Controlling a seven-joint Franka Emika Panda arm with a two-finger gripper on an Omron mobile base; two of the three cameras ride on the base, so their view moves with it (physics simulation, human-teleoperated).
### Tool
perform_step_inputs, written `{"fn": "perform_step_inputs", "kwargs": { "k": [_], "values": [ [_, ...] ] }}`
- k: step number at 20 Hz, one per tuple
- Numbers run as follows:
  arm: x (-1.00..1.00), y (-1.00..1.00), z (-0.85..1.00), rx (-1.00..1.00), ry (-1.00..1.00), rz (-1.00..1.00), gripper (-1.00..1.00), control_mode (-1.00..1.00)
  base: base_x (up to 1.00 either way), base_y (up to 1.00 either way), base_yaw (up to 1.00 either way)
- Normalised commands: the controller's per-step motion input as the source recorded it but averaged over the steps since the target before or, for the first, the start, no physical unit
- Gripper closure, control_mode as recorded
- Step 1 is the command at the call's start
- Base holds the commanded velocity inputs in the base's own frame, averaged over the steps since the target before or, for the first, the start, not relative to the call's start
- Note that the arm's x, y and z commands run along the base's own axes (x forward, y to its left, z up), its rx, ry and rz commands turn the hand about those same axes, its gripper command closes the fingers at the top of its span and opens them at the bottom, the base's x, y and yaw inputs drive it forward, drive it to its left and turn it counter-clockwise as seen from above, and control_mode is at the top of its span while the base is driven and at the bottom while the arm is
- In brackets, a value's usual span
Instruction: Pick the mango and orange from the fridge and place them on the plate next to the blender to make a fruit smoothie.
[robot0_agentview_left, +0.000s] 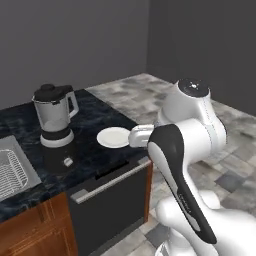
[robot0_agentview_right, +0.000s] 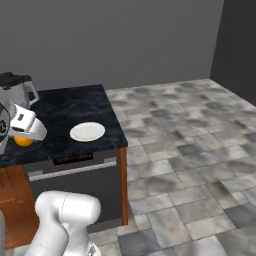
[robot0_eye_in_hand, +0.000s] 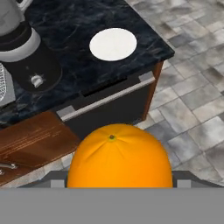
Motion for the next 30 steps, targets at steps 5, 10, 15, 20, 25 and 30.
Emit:
{"fn": "perform_step_inputs", "kwargs": {
  "k": [5,10,15,20,25,30],
  "values": [
    [0.0,0.0,0.0,0.0,0.0,0.0,1.0,1.0,0.68,-0.64,0.55],
    [0.0,0.0,0.0,0.0,0.0,0.0,1.0,1.0,0.2,-0.5,0.33],
    [0.0,0.0,0.0,0.0,0.0,0.0,1.0,1.0,0.44,-0.07,0.12],
    [0.0,0.0,0.0,0.0,0.0,0.0,1.0,1.0,0.94,0.0,0.12],
    [0.0,0.0,0.0,0.0,0.0,0.0,1.0,1.0,0.68,-0.03,0.08],
    [0.24,-0.22,-0.3,0.0,0.01,0.06,1.0,-1.0,0.21,0.0,0.02]
  ]
}}
